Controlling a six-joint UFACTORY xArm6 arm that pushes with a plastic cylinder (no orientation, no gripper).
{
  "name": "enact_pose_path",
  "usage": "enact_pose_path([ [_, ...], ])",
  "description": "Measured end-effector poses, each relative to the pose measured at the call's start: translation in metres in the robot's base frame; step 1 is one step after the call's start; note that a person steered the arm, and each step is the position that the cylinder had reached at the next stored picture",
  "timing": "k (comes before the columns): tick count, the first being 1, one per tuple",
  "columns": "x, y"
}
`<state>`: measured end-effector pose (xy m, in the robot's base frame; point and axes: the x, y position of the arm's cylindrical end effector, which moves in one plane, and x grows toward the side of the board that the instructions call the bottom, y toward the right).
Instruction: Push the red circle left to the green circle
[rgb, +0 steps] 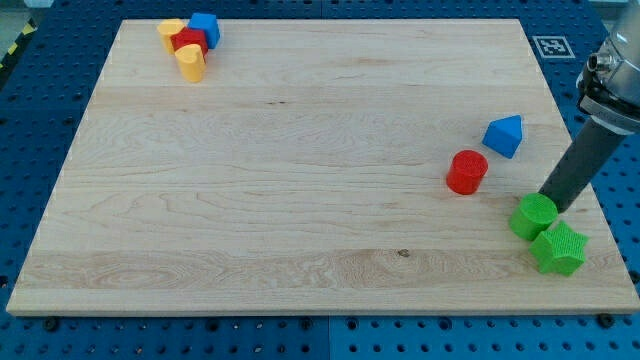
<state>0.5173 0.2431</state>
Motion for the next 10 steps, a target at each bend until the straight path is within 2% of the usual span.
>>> enact_pose_path([
  [1,-0.010,-0.012],
  [3,-0.065,-0.044],
  [4,-0.069,-0.074],
  [7,-0.017,-0.080],
  [9,-0.019,-0.168],
  [10,-0.016,-0.177],
])
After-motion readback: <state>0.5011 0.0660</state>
